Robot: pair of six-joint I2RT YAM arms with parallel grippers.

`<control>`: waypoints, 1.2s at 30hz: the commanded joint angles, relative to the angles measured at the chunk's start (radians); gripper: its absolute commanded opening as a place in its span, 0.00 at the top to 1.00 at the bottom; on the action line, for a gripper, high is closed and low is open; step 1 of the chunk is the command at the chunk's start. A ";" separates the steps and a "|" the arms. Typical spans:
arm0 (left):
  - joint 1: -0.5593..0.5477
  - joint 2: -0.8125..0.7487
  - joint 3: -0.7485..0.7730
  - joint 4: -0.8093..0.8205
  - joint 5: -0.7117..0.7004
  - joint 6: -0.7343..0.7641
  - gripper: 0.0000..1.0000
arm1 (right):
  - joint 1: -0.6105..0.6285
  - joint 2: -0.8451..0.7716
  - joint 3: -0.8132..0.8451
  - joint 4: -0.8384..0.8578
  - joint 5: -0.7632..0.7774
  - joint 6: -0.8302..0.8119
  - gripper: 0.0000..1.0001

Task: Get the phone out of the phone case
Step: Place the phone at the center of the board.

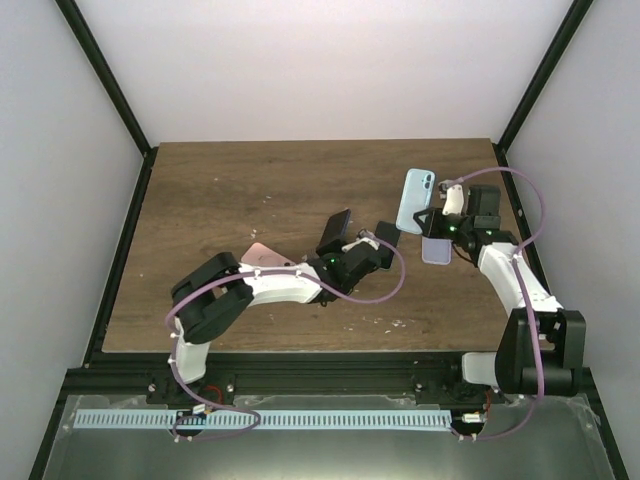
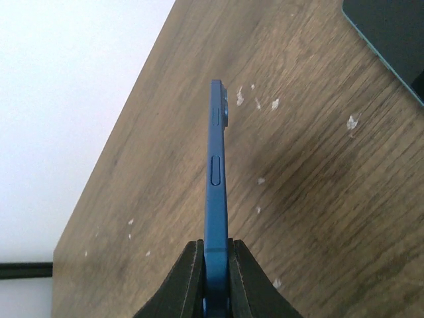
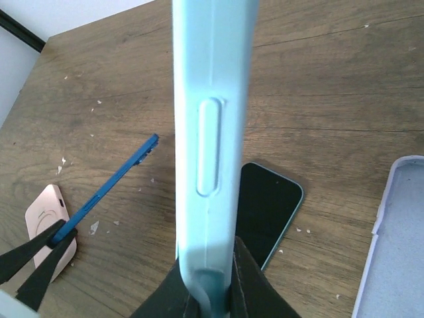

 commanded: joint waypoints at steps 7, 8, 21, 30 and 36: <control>0.031 0.159 0.114 0.067 0.017 0.151 1.00 | -0.040 -0.040 0.004 0.016 0.031 -0.027 0.99; 0.031 0.172 0.120 0.067 0.020 0.153 1.00 | -0.041 -0.044 0.004 0.017 0.038 -0.027 0.99; 0.025 0.198 0.150 -0.047 0.070 0.015 0.69 | -0.043 -0.026 0.005 0.016 0.067 -0.032 0.99; 0.025 0.028 0.046 -0.139 0.183 -0.216 0.40 | -0.043 -0.043 0.110 -0.089 0.183 -0.146 0.99; 0.025 -0.087 -0.041 -0.153 0.281 -0.332 0.35 | -0.043 -0.091 0.122 -0.135 0.243 -0.246 0.99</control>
